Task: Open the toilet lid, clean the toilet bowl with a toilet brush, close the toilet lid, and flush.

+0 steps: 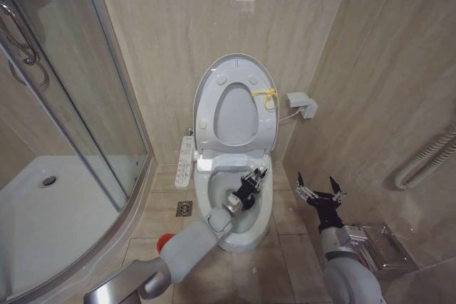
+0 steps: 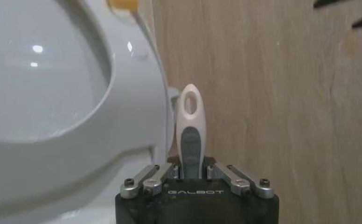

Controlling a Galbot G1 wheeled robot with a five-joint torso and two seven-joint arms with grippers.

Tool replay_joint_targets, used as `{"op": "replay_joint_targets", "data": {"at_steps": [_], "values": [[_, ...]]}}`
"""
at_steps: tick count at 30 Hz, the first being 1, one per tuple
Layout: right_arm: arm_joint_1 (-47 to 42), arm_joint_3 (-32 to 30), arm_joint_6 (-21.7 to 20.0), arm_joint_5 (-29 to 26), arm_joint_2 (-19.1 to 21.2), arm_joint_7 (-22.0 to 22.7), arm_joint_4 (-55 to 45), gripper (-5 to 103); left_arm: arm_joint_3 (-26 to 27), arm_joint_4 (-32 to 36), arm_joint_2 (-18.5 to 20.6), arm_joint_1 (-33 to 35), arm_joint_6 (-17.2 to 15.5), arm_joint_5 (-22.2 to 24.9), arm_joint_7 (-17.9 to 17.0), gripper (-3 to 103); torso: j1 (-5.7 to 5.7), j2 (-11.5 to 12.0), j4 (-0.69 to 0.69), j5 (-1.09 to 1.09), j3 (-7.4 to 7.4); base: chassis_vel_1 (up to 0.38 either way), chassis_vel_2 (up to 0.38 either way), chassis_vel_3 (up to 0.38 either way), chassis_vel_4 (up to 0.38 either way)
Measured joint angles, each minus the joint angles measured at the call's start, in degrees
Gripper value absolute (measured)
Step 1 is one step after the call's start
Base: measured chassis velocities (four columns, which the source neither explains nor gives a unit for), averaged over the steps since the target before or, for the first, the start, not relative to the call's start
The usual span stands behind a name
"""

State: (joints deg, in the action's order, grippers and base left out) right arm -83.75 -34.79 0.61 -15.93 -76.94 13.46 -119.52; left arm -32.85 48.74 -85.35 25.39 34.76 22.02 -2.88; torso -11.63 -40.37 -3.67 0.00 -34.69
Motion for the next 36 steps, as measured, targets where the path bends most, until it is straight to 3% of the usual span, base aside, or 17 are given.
{"op": "replay_joint_targets", "data": {"at_steps": [8, 20, 30, 36], "values": [[0.0, 0.0, 0.0, 0.0, 0.0, 0.0, 0.0, 100, -0.2, -1.8, 1.9, 0.8, 0.8, -1.5, 1.1, 20, 0.00, 0.0, 0.02, 0.00, 0.00, 0.000, 0.000, 0.000, 0.000], [0.0, 0.0, 0.0, 0.0, 0.0, 0.0, 0.0, 100, -0.7, 4.8, -0.6, 1.4, 0.0, -1.8, -0.4, 20, 0.00, 0.0, -0.01, 0.00, 0.00, 0.000, 0.000, 0.000, 0.000], [0.0, 0.0, 0.0, 0.0, 0.0, 0.0, 0.0, 100, 0.0, -2.6, 0.9, 0.4, 1.5, -3.6, 1.1, 20, 0.00, 0.0, 0.01, 0.00, 0.00, 0.000, 0.000, 0.000, 0.000], [0.0, 0.0, 0.0, 0.0, 0.0, 0.0, 0.0, 100, 0.7, 0.2, 1.3, 0.2, 1.5, -3.7, 0.8, 20, 0.00, 0.0, -0.01, 0.00, 0.00, 0.000, 0.000, 0.000, 0.000]]}}
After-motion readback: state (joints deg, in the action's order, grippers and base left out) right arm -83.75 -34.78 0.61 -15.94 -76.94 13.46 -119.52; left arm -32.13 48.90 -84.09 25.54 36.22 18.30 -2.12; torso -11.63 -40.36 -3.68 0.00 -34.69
